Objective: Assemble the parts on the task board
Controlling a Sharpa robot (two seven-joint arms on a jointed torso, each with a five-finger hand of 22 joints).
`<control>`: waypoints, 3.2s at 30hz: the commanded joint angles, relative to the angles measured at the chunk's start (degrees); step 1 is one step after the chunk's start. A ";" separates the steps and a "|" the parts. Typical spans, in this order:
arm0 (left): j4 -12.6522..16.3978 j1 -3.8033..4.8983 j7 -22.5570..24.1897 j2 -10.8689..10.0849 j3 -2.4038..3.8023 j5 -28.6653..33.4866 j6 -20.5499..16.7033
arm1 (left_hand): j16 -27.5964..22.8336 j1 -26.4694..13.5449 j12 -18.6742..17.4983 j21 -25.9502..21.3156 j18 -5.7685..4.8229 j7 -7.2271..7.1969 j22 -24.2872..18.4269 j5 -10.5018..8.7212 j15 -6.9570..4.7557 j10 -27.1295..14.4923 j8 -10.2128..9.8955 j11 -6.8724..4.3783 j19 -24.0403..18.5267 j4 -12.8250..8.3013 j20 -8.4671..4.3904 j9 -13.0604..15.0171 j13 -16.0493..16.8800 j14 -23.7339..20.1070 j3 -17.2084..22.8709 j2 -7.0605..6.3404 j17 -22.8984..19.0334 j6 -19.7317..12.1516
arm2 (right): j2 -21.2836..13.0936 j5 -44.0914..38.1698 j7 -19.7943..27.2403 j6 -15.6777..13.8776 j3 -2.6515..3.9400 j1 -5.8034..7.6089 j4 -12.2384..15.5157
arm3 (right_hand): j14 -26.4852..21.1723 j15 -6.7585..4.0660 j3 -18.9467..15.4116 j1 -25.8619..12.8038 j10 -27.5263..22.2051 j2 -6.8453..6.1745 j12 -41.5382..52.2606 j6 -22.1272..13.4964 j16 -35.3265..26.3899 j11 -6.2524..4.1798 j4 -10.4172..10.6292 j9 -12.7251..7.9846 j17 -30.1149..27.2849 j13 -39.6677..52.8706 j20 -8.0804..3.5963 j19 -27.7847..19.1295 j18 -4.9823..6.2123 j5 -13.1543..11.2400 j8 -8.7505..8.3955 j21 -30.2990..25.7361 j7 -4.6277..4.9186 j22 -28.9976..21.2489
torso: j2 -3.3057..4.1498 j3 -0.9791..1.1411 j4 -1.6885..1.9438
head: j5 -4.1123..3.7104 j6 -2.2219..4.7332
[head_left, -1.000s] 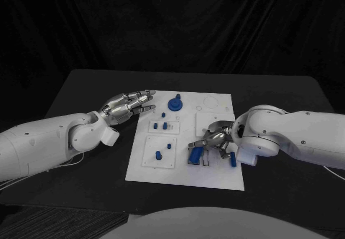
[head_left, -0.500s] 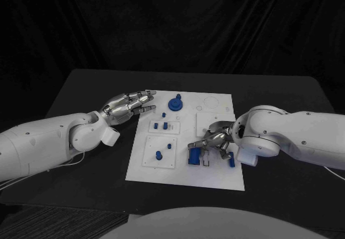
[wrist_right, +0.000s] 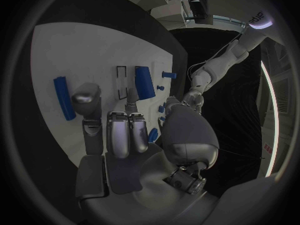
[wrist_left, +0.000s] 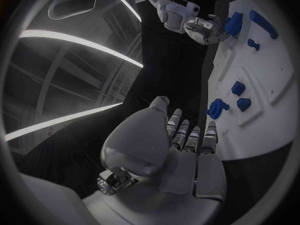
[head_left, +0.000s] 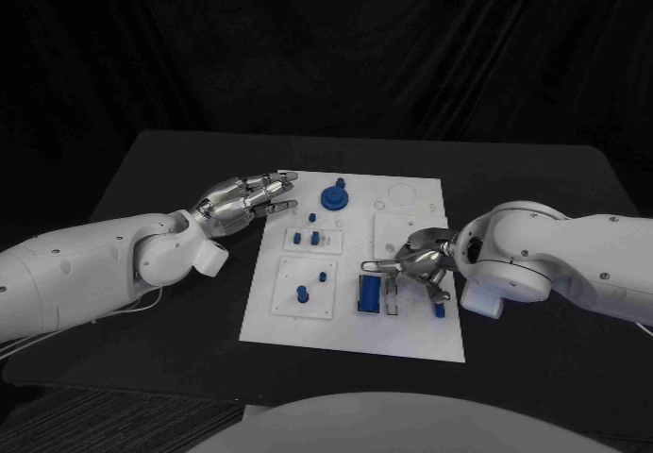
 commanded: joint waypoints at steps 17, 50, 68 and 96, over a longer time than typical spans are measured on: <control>-0.11 -0.18 0.82 0.16 0.04 0.21 0.64 | 0.26 -0.20 0.31 -0.09 0.22 -0.14 0.04 -0.12 0.32 0.10 0.41 0.38 0.26 0.28 0.29 0.08 0.10 -0.05 0.18 0.01 0.09 0.45 | -4.52 -15.28 20.77 -13.10 0.11 3.14 3.39 | 5.85 0.76 -4.67 10.40 6.07 5.13 0.36 -3.94 0.95 1.35 -0.58 -6.79 13.78 15.10 0.78 0.57 0.06 7.96 -2.34 2.23 1.12 5.69 | -0.06 -0.03 0.03 | 0.04 0.00; 0.07 -0.93 0.65 -0.78 0.04 0.20 1.30 | 0.30 0.36 0.52 -0.07 0.23 -0.15 -0.03 0.46 0.38 0.18 0.49 0.66 0.29 -0.06 0.37 0.05 0.11 0.00 0.59 0.04 0.10 0.28 | -5.08 -72.44 6.72 -17.34 0.10 -11.00 11.41 | 4.95 1.14 1.24 15.38 6.07 -11.71 0.36 -26.77 -0.78 1.41 0.52 -7.99 9.53 15.10 0.89 0.06 1.14 -0.65 16.52 -6.90 2.23 4.20 | -0.04 -0.03 0.01 | -0.15 0.00; 0.09 -1.10 0.42 -0.88 0.04 0.20 1.52 | 0.37 0.49 0.59 -0.05 0.23 -0.11 0.01 0.52 0.49 0.20 0.52 0.68 0.34 -0.14 0.40 0.06 0.12 0.08 0.70 0.03 0.12 0.30 | -2.95 -73.35 3.43 -12.26 0.10 -11.75 10.05 | 4.87 1.03 0.71 15.07 6.07 -11.63 0.36 -33.19 -1.04 1.44 0.58 -4.24 9.14 15.10 1.00 -0.37 1.81 0.01 25.28 -13.27 2.10 2.17 | -0.01 0.00 0.01 | -0.27 0.00; -0.05 -1.15 0.02 -0.79 0.05 0.20 2.02 | 0.51 0.58 0.66 0.07 0.22 -0.09 0.21 0.49 0.89 0.20 0.58 0.69 0.58 -0.17 0.56 0.06 0.12 0.25 0.81 0.00 0.18 0.27 | -1.61 -72.08 5.37 -12.68 0.11 -12.30 9.39 | 5.06 0.55 5.85 17.81 6.07 -5.90 0.36 -29.93 -0.80 0.80 0.06 -10.55 9.91 15.10 0.61 0.99 1.72 35.25 30.85 -14.25 1.32 2.21 | 0.01 -0.02 0.01 | -0.13 0.00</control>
